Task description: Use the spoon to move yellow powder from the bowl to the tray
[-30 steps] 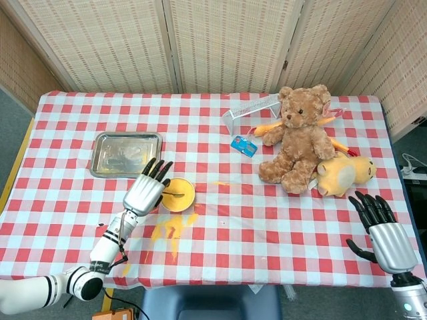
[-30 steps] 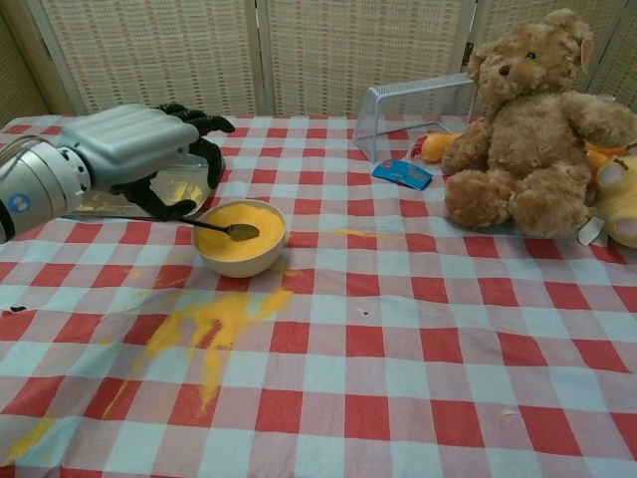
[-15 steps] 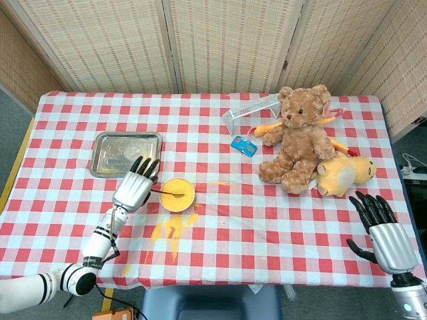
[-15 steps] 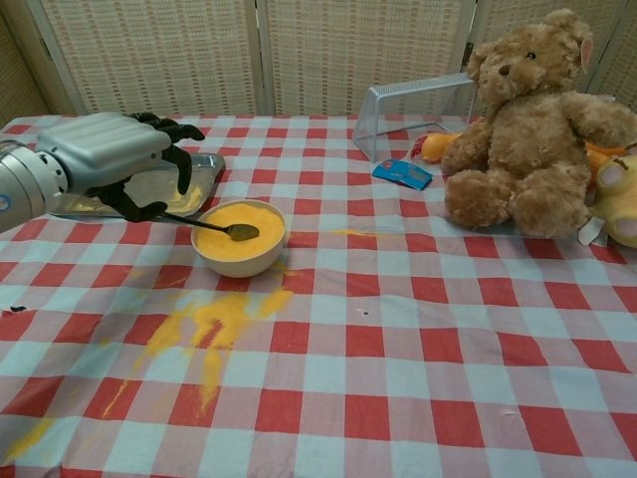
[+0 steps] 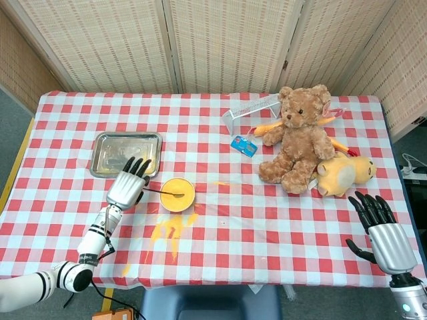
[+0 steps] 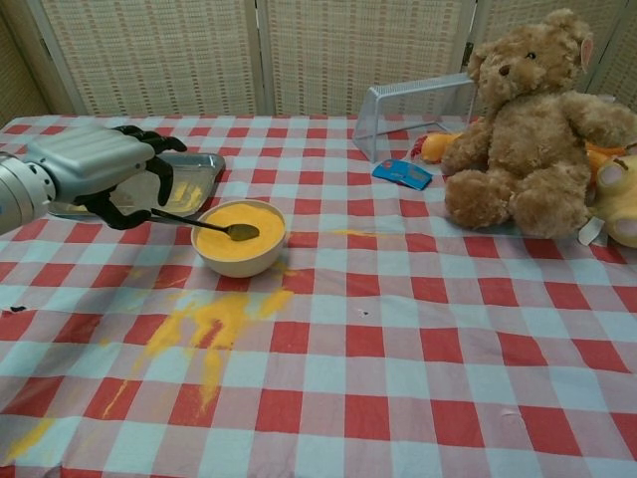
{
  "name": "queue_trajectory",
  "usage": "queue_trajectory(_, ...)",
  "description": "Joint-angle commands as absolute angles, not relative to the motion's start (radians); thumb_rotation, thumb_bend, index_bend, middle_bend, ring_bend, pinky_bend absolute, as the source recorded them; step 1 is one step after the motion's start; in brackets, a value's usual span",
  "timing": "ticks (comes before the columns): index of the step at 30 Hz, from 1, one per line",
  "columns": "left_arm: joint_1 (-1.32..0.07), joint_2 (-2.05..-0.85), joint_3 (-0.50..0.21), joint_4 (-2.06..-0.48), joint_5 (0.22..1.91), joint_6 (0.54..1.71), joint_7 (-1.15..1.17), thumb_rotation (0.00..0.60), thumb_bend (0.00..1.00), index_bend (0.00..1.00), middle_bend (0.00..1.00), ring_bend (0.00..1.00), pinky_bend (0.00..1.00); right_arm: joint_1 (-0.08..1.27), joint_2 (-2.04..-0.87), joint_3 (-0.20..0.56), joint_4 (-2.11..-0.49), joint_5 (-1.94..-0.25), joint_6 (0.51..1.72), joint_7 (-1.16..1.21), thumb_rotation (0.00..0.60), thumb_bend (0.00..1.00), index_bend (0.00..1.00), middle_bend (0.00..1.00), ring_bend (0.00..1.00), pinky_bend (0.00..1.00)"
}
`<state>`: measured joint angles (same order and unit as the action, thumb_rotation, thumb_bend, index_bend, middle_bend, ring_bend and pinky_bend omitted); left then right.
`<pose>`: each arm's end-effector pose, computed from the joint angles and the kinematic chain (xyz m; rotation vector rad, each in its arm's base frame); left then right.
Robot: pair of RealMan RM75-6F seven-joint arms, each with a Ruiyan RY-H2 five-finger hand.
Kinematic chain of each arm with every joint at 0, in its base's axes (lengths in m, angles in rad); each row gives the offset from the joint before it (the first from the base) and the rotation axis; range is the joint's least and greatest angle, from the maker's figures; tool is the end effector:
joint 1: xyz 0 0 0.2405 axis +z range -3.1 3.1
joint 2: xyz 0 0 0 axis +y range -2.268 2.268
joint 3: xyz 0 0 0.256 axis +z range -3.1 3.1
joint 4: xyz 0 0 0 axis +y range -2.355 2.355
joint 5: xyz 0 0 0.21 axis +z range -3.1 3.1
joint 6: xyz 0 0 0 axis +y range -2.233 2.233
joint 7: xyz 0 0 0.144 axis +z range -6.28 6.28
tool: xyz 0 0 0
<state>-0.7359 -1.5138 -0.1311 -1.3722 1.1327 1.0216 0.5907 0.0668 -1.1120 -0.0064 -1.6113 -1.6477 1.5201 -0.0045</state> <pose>-0.1819 0.3610 0.0092 -1.8613 -0.5621 -0.6833 -0.2979 -0.1622 0.1500 1.5162 -0.8627 0.9468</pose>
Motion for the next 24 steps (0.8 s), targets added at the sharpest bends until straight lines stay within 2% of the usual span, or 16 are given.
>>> queue_trajectory(1,-0.737,-1.519,-0.129,-1.366,1.137,1.021,0.585,0.600,0.44,0.47,0.00,0.00,0.03,0.067,-1.112,-0.006,-1.611,-1.646,1.519,-0.006,0.600,0.15,0.00,0.00,0.00,0.00)
queue_trajectory(24,-0.744,-1.540,-0.130,-1.317,1.146,1.012,0.575,0.600,0.45,0.52,0.00,0.00,0.03,0.070,-1.117,0.000,-1.611,-1.633,1.510,-0.017,0.600,0.15,0.00,0.00,0.00,0.00)
